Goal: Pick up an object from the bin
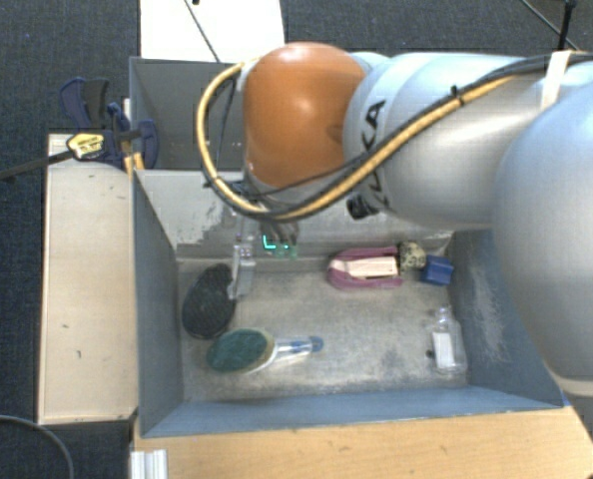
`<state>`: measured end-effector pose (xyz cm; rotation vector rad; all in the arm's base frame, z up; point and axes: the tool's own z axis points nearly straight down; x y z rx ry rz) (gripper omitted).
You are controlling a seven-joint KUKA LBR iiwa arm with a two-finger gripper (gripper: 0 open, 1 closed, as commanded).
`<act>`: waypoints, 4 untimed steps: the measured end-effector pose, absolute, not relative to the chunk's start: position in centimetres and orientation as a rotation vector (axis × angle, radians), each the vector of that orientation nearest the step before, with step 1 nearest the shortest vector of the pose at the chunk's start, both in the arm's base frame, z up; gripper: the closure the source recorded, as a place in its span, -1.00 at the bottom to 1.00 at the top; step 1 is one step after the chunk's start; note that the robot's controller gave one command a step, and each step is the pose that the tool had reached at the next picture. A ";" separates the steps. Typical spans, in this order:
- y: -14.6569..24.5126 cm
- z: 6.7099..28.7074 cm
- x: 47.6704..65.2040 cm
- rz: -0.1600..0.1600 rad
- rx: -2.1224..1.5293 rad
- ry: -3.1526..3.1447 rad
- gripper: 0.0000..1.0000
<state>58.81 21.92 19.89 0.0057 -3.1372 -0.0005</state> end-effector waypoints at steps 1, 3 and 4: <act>21.4 12.1 55.8 -0.001 0.973 -2.985 -1.00; 21.5 7.5 58.8 -0.001 1.411 -2.825 1.00; 22.9 22.0 58.4 0.000 1.440 -2.805 1.00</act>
Offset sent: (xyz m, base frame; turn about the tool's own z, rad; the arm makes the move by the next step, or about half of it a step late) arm -0.0294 -0.0049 -0.0769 -0.6262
